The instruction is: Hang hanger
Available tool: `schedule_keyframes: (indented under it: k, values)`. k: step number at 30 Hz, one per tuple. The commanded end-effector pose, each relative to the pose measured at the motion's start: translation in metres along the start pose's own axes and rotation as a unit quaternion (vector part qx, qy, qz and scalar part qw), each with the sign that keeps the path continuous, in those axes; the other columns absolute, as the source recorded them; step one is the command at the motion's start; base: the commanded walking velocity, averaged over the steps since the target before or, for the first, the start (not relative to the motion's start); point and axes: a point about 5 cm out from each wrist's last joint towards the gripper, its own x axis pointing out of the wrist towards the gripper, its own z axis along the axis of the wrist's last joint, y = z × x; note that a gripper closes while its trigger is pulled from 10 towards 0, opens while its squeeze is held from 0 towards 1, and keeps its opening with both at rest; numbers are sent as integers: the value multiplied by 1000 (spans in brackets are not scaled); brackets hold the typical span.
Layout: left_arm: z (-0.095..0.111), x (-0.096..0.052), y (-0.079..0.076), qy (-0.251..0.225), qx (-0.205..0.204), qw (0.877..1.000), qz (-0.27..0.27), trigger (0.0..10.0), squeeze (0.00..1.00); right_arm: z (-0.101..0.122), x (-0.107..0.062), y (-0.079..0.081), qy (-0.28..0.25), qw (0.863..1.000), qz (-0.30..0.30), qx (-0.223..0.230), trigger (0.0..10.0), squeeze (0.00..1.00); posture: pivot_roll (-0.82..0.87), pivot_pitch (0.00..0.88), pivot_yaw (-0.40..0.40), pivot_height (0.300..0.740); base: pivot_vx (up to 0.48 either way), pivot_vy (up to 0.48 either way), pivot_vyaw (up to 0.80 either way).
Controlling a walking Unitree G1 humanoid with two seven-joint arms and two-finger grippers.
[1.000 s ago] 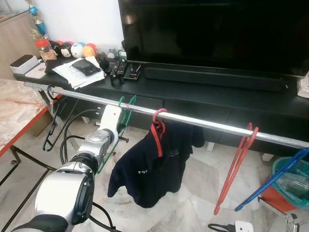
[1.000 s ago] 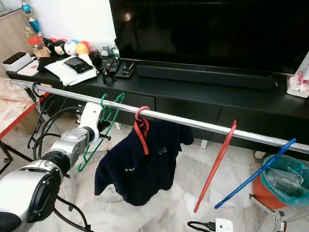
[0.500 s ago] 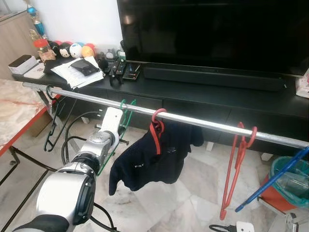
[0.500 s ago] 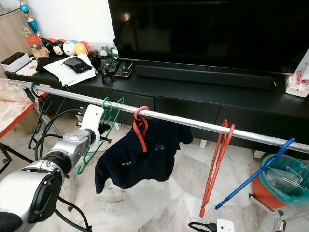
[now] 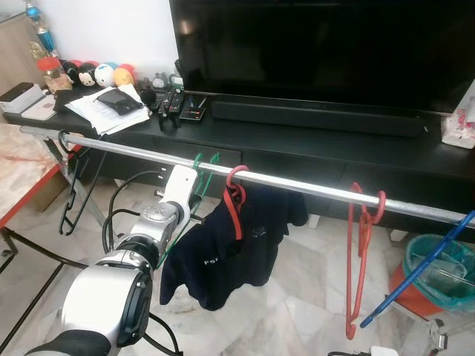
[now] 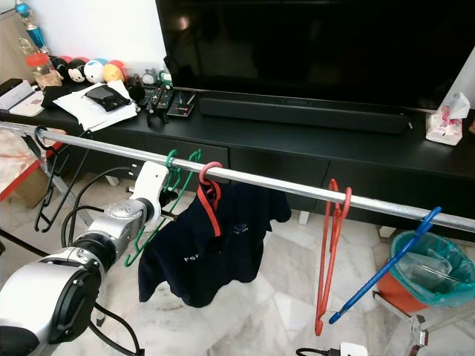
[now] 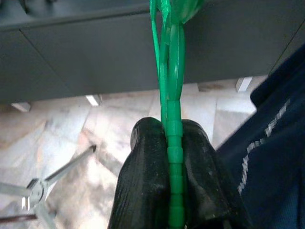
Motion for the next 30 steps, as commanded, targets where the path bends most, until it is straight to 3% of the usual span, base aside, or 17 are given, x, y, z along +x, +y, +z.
schedule_keyframes:
  k: [1, 10, 25, 30]
  values:
    - [5, -2, 9, -19, -7, 1000, 11, 10000, 0, -1, -1, -2, -5, 1000, -2, 15, 10000, 0, -142, 0, -3, 740, 0, 0, 0]
    - [-31, -17, 28, -28, -15, 999, 17, 10000, 0, 3, 0, 2, -10, 1000, 7, 15, 10000, 0, -105, 0, -2, 740, 0, 0, 0]
    - [-21, -18, 34, -62, -8, 998, 21, 10000, 0, 6, 1, 6, -16, 999, 14, 31, 10000, 0, -87, 0, 10, 740, 0, 231, -201]
    - [-18, -19, 35, -74, -4, 997, 17, 10000, 0, 6, 2, 7, -16, 999, 13, 29, 10000, 0, -77, 0, 15, 740, 0, 0, 0]
